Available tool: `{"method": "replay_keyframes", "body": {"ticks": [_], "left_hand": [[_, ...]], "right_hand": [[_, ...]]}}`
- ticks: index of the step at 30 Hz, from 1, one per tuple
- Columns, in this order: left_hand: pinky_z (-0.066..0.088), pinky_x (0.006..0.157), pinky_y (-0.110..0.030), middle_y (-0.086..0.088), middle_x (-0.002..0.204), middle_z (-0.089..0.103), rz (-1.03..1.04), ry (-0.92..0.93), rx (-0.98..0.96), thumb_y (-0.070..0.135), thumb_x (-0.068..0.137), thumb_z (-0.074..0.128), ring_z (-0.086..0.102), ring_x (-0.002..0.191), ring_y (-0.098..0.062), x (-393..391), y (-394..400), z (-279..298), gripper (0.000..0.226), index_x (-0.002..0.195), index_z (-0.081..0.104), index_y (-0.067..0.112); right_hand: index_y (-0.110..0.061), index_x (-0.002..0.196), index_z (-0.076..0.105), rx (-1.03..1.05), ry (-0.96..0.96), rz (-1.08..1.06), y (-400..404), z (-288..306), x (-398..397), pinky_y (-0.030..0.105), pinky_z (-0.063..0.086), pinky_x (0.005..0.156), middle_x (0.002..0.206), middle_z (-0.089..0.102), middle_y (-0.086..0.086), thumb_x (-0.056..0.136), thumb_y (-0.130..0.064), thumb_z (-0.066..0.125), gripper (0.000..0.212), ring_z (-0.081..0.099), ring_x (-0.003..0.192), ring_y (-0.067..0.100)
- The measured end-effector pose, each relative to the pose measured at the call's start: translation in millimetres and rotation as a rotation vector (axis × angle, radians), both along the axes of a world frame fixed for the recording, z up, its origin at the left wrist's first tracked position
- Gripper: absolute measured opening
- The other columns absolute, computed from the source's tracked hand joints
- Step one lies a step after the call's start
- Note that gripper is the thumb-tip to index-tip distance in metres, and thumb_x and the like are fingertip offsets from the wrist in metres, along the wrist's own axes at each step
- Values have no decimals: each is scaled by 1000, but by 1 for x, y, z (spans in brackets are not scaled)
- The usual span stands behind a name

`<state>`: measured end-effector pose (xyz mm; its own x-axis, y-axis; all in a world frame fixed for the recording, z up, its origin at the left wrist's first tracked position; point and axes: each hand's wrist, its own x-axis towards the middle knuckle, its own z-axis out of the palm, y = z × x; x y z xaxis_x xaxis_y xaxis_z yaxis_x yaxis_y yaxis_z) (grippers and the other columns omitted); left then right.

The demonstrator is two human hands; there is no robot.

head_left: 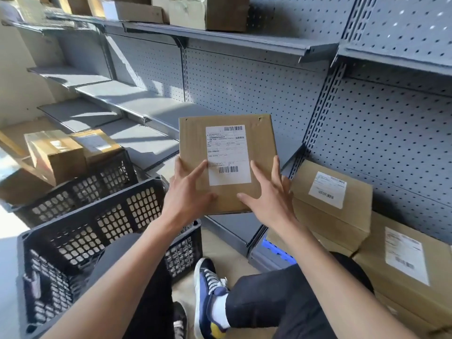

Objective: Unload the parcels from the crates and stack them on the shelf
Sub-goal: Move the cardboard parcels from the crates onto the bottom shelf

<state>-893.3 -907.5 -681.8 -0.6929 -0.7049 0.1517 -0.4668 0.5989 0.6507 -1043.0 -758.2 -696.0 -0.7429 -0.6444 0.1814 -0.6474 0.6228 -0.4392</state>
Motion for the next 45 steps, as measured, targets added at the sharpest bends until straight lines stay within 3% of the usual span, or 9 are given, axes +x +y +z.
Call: {"method": "replay_keyframes", "body": {"ticks": [9,15,20,25,28,32,37,45], "left_hand": [[36,115,-48,-2,166,1,-214,24,0,34,81,80,28,145,-29,-69,45,5,86,152,35,48],[39,112,-56,1,167,-13,-274,42,-24,37,80,78,26,146,-31,-111,85,3,84,150,34,51],[38,111,-56,-1,168,-14,-388,53,-32,37,79,79,27,148,-33,-149,130,7,83,148,34,54],[39,112,-57,-1,168,-16,-496,42,-19,34,81,77,23,149,-34,-178,179,5,83,150,34,51],[41,108,-55,-1,169,-14,-552,52,-11,31,80,77,26,147,-31,-194,204,3,83,149,34,51],[43,108,-48,-3,170,-9,-634,92,-17,28,80,77,32,144,-33,-213,238,2,87,151,33,47],[46,105,-49,-4,170,-7,-742,108,-35,30,80,79,37,142,-34,-237,282,2,93,154,25,47],[44,106,-57,-3,169,-6,-834,43,-23,35,76,79,38,142,-36,-266,327,-24,90,148,26,49]], "right_hand": [[-45,157,16,-15,15,-202,71,-1,-38,60,23,117,165,-23,-6,87,-59,66,88,8,148,39],[-50,156,15,-85,-64,-276,120,6,-61,59,17,121,164,-24,-15,86,-57,68,88,-2,152,39],[-50,155,15,-62,-10,-403,178,11,-73,60,25,118,164,-22,-14,84,-65,65,88,1,152,36],[-47,156,19,-55,-2,-506,231,11,-82,58,25,118,166,-19,-8,84,-62,67,87,6,149,37],[-48,155,19,-72,18,-556,261,7,-87,58,33,113,166,-17,-8,82,-63,66,88,9,146,36],[-47,156,20,-52,17,-650,298,11,-87,55,26,117,167,-16,-6,85,-60,67,86,11,147,35],[-47,156,20,-66,-2,-745,344,14,-88,55,26,117,167,-16,-6,85,-58,68,86,9,149,35],[-48,156,19,-39,-82,-832,389,0,-92,59,19,117,167,-17,-8,85,-57,68,87,4,151,43]]}}
